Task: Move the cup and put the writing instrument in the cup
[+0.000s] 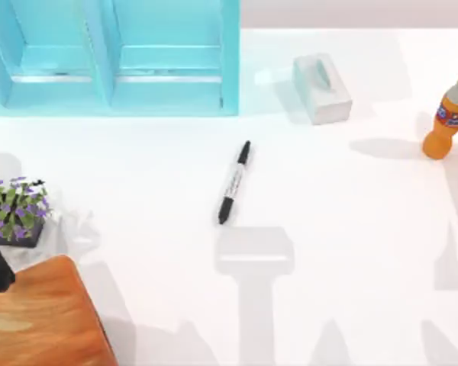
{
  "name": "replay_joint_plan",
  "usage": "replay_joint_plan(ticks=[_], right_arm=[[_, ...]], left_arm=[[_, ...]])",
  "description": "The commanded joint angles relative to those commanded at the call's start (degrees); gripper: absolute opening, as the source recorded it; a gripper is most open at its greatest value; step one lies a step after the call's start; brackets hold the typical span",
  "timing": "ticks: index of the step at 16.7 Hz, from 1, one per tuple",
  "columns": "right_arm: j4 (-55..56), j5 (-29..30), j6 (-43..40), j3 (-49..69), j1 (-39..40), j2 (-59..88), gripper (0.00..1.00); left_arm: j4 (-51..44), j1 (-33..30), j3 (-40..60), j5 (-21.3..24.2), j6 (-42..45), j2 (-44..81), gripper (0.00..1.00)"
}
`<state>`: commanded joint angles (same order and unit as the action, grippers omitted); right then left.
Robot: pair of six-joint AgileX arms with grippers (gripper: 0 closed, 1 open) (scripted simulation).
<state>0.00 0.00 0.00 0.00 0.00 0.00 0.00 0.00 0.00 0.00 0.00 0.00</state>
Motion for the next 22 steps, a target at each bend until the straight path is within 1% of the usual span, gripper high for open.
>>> replay_joint_plan(ticks=[4,8,12,22], right_arm=[[-1.48,-0.02,-0.52,1.73,-0.53,1.76,1.0],[-9.89,-0.03,-3.52,11.84,-3.62,12.59,1.0],[-23.31,0.05,-8.36,28.32,-8.55,31.47,1.0],[-61.28,-0.03,-22.29,75.59,-22.64,86.39,1.0]], left_arm=[[0.0,0.0,0.0,0.0,0.0,0.0,1.0],[0.0,0.0,0.0,0.0,0.0,0.0,1.0],[0.0,0.0,0.0,0.0,0.0,0.0,1.0],[0.0,0.0,0.0,0.0,0.0,0.0,1.0]])
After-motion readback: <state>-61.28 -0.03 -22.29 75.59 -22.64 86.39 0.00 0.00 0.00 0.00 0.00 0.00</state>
